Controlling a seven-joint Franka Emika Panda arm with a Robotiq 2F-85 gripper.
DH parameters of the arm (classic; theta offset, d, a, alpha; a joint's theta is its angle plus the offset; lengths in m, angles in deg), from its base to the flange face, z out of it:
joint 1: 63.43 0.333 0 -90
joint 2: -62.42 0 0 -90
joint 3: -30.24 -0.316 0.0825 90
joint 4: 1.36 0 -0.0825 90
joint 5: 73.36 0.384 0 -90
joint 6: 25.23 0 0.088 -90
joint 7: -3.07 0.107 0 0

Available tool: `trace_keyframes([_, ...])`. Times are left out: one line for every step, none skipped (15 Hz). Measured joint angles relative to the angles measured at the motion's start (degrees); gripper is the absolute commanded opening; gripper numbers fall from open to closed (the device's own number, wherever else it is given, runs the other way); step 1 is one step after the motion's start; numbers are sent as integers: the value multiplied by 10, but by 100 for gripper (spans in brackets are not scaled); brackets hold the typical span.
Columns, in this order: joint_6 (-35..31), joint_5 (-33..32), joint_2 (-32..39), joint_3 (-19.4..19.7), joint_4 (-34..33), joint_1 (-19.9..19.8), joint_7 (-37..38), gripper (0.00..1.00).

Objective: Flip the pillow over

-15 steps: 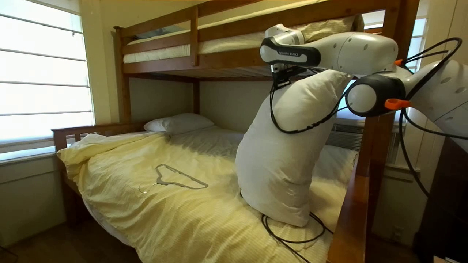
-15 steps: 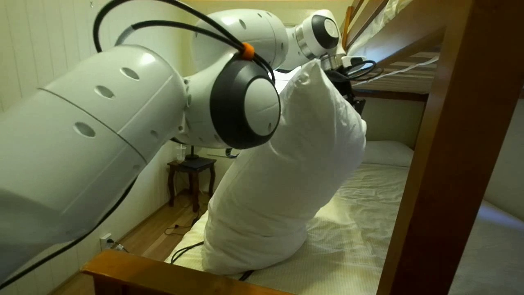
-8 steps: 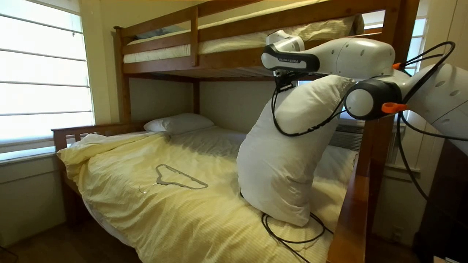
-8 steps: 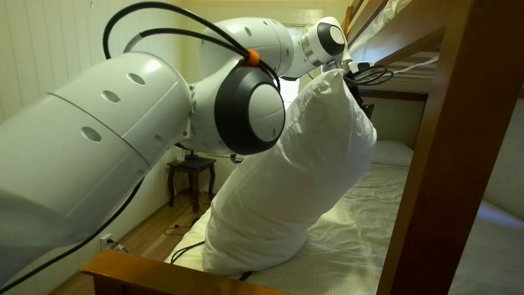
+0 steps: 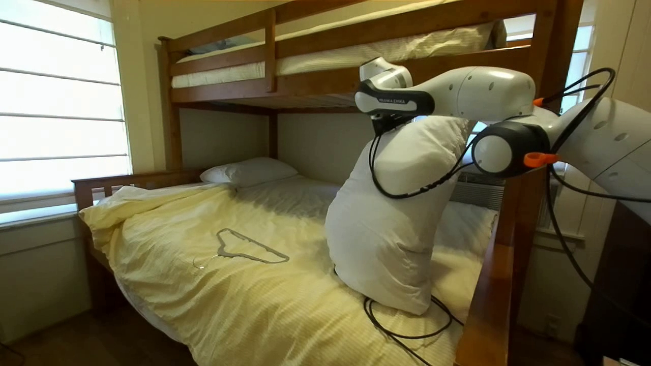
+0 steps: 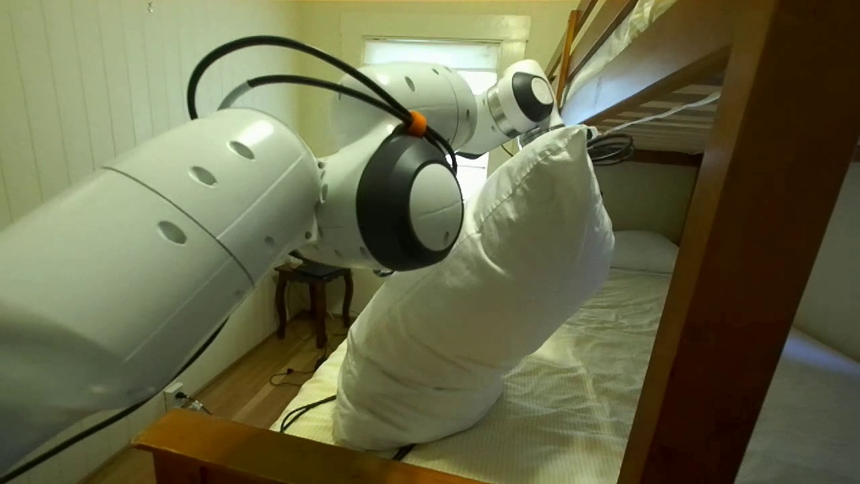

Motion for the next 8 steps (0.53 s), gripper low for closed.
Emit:
trace_keyframes([-18, -6, 13, 0, 0, 4, -15, 3])
trace_keyframes([-35, -14, 25, 1, 0, 7, -31, 3])
trace_keyframes([-51, -21, 37, 3, 0, 8, -46, 3])
trace_keyframes([-64, -29, 48, 9, 0, 7, -60, 3])
trace_keyframes([-75, -37, 58, 17, 0, 5, -73, 3])
trace_keyframes([-82, -45, 67, 26, 0, 0, -83, 3])
trace_keyframes([-86, -51, 75, 35, 0, -6, -90, 3])
trace_keyframes([-90, -58, 83, 45, 0, -14, -96, 3])
